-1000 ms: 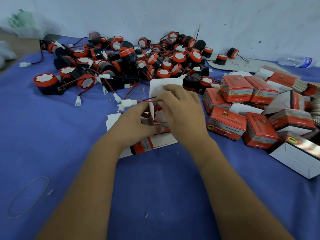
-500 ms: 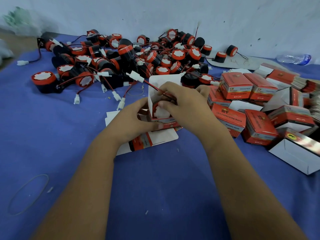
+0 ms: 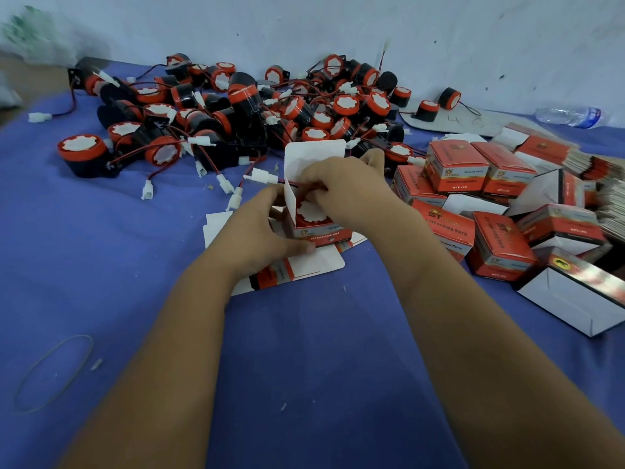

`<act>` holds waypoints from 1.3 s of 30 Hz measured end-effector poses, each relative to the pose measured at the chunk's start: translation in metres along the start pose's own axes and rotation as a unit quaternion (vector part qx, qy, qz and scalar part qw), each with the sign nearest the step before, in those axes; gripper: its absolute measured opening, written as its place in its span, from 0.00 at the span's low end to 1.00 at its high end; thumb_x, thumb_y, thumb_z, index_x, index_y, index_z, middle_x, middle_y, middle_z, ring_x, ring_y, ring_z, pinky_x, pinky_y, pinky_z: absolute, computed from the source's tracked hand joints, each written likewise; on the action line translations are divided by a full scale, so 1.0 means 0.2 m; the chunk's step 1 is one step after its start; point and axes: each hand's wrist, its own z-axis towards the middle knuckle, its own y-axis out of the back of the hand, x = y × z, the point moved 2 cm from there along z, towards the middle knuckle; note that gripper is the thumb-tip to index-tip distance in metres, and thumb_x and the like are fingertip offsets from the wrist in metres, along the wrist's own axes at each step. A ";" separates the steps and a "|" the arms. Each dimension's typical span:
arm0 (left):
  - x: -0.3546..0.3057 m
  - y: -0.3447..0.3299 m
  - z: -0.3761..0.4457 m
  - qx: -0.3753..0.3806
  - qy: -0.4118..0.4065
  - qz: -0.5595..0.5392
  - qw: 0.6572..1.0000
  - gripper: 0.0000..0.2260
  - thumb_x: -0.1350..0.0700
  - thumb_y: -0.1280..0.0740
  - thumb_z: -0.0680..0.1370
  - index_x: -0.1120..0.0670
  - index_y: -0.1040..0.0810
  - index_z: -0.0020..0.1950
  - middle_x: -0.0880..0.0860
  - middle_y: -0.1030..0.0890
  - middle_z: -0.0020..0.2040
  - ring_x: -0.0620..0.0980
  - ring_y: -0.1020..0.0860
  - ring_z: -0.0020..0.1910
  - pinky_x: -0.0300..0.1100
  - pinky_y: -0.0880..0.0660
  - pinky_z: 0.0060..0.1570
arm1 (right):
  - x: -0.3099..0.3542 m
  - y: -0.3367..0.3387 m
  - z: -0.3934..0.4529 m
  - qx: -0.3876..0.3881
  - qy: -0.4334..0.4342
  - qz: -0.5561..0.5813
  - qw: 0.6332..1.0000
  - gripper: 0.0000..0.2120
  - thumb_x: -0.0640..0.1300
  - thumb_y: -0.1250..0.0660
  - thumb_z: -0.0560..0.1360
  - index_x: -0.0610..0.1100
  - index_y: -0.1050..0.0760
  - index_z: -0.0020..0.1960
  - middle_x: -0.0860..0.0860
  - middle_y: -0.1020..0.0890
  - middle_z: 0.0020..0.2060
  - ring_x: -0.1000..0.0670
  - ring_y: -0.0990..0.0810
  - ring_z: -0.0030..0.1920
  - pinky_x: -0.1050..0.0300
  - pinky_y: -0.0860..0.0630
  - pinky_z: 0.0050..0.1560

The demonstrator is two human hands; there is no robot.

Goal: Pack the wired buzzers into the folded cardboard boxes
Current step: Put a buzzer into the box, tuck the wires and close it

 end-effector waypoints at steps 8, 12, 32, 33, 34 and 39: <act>0.00 0.03 -0.02 -0.005 -0.025 -0.027 0.999 0.28 0.62 0.25 0.70 0.34 0.30 0.57 0.30 0.21 0.49 0.32 0.21 0.49 0.25 0.27 0.43 | 0.01 -0.04 -0.09 -0.154 -0.054 0.200 0.966 0.11 0.47 0.31 0.75 0.50 0.28 0.56 0.55 0.24 0.38 0.51 0.25 0.48 0.42 0.36 0.64; -0.03 0.03 -0.02 -0.004 0.010 -0.088 0.996 0.20 0.51 0.33 0.72 0.36 0.26 0.62 0.32 0.20 0.53 0.34 0.22 0.53 0.34 0.26 0.54 | 0.03 0.01 -0.11 -0.184 -0.049 0.321 0.928 0.05 0.46 0.33 0.78 0.49 0.19 0.52 0.54 0.22 0.41 0.51 0.24 0.49 0.39 0.31 0.61; -0.12 -0.09 -0.01 -0.138 0.097 -0.023 0.985 0.13 0.42 0.37 0.76 0.41 0.27 0.61 0.43 0.19 0.53 0.51 0.23 0.57 0.56 0.30 0.64 | -0.05 -0.05 -0.14 -0.192 -0.117 0.369 0.902 0.08 0.40 0.29 0.75 0.49 0.18 0.51 0.55 0.17 0.43 0.58 0.21 0.49 0.69 0.28 0.49; -0.12 -0.09 -0.01 -0.143 0.099 -0.015 0.985 0.12 0.44 0.37 0.78 0.42 0.27 0.61 0.43 0.19 0.53 0.51 0.23 0.57 0.56 0.30 0.64 | -0.05 -0.06 -0.14 -0.204 -0.115 0.352 0.906 0.09 0.41 0.29 0.75 0.51 0.19 0.53 0.55 0.18 0.44 0.58 0.22 0.51 0.71 0.30 0.48; -0.12 -0.09 -0.01 -0.145 0.101 -0.010 0.984 0.12 0.45 0.37 0.78 0.42 0.27 0.62 0.44 0.19 0.53 0.52 0.23 0.57 0.56 0.31 0.64 | -0.06 -0.06 -0.15 -0.221 -0.115 0.344 0.905 0.11 0.41 0.29 0.75 0.53 0.20 0.54 0.54 0.19 0.44 0.60 0.24 0.50 0.73 0.32 0.47; -0.14 -0.08 -0.01 -0.146 0.100 0.004 0.984 0.12 0.46 0.37 0.79 0.43 0.28 0.63 0.42 0.21 0.52 0.51 0.24 0.58 0.56 0.33 0.66 | -0.06 -0.06 -0.17 -0.291 -0.150 0.411 0.851 0.11 0.40 0.30 0.75 0.57 0.23 0.48 0.58 0.18 0.39 0.52 0.21 0.54 0.51 0.26 0.58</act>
